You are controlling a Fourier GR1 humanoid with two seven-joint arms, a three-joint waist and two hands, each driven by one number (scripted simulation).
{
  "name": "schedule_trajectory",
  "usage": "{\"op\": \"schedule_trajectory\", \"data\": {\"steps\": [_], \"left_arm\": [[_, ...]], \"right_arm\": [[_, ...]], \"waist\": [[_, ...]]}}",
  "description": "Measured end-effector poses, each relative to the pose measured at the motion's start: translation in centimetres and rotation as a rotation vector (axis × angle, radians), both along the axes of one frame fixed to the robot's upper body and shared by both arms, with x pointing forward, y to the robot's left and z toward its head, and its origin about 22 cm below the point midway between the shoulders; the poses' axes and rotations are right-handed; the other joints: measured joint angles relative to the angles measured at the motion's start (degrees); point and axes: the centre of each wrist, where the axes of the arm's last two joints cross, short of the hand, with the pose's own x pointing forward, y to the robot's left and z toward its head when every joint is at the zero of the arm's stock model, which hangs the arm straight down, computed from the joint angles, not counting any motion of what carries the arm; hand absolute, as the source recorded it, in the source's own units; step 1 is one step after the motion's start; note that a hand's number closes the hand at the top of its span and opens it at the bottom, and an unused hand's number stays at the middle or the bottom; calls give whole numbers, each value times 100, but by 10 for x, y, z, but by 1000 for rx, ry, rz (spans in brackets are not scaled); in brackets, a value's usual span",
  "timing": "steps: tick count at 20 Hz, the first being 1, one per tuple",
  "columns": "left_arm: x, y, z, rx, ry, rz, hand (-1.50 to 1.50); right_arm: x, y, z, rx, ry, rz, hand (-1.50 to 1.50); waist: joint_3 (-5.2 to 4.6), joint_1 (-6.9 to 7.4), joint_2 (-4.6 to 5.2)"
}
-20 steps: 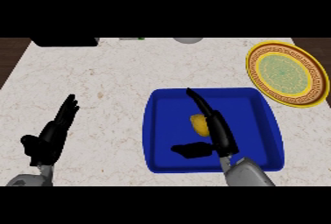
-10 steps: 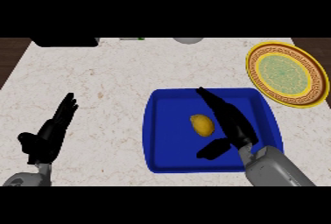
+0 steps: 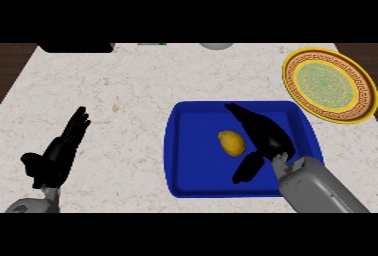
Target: Pick the lemon from the tray and place it in the plate
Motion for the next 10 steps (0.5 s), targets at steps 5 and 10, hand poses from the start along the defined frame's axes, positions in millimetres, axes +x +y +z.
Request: {"op": "schedule_trajectory", "data": {"steps": [5, 10], "left_arm": [[2, 4, 3, 2, -1, 1, 0], [7, 0, 4, 0, -4, 3, 0]], "right_arm": [[7, 1, -8, -94, 49, -4, -150], [13, 1, -17, -151, 97, 10, -150]], "waist": [[1, 9, 3], [2, 2, 7]]}}
